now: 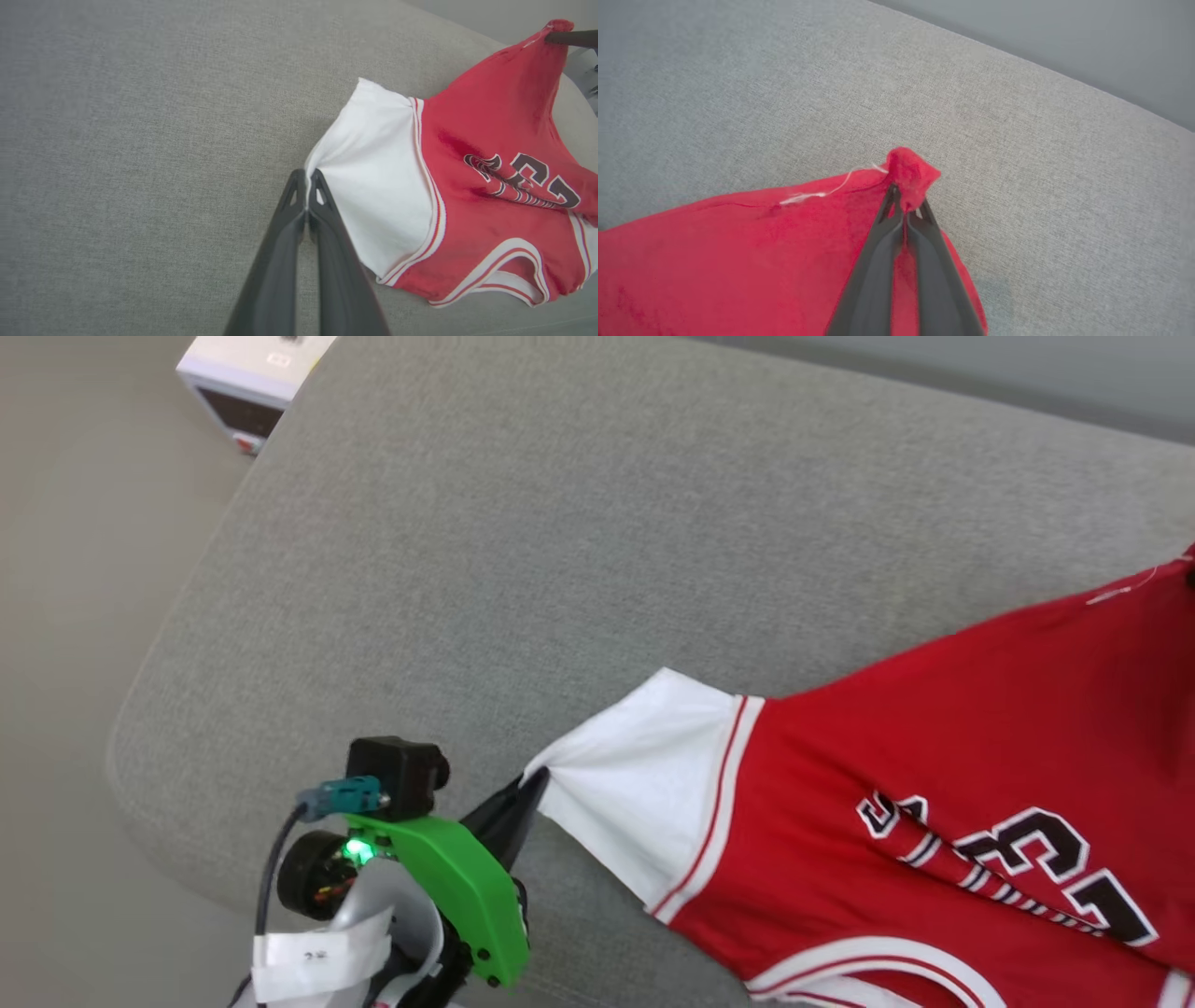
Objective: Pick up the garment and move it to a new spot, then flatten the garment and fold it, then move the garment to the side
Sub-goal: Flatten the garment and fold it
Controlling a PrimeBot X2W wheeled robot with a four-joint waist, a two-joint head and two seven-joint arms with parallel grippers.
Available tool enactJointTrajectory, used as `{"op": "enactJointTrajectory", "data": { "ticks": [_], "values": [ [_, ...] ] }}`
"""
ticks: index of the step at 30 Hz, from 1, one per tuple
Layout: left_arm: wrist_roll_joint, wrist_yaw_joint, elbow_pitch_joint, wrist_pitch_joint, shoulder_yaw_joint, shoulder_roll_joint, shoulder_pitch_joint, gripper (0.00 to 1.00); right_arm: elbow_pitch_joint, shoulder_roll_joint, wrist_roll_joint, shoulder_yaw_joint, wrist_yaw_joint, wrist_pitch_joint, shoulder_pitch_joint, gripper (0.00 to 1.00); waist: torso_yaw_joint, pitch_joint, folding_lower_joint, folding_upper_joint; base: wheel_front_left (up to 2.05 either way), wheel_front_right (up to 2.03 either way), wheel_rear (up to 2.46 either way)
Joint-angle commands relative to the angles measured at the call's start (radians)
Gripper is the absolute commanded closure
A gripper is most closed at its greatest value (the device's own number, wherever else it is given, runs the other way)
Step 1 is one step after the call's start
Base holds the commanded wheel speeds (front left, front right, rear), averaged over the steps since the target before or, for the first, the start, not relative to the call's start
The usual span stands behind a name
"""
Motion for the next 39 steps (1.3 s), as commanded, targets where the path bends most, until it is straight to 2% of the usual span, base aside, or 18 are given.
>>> {"op": "enactJointTrajectory", "data": {
  "ticks": [1, 13, 25, 31, 39],
  "values": [
    [0.011, 0.008, -0.009, -0.01, 0.015, 0.01, -0.024, 1.0, -0.003, 0.004, 0.012, -0.003, -0.001, -0.027, -0.004, 1.0, -0.071, -0.073, -0.0001, 0.0, 0.0, 0.0, 0.0],
    [0.023, 0.035, -0.061, -0.086, 0.133, 0.028, -0.116, 1.0, -0.082, 0.009, 0.04, -0.047, -0.001, -0.156, 0.021, 1.0, -0.199, -0.173, -0.0001, 0.0, 0.0, 0.0, 0.0],
    [0.096, 0.114, -0.073, -0.195, 0.243, -0.007, -0.292, 1.0, -0.231, 0.07, 0.017, -0.12, -0.001, -0.202, 0.054, 1.0, -0.296, -0.238, -0.0001, 0.0, 0.0, 0.0, 0.0],
    [0.125, 0.125, -0.066, -0.252, 0.262, -0.031, -0.376, 1.0, -0.31, 0.108, -0.007, -0.148, -0.001, -0.198, 0.059, 1.0, -0.322, -0.246, -0.0001, 0.0, 0.0, 0.0, 0.0],
    [0.167, 0.114, -0.068, -0.261, 0.271, -0.006, -0.489, 1.0, -0.393, 0.136, -0.033, -0.188, -0.001, -0.231, 0.036, 1.0, -0.326, -0.203, -0.0001, 0.0, 0.0, 0.0, 0.0]
  ]
}}
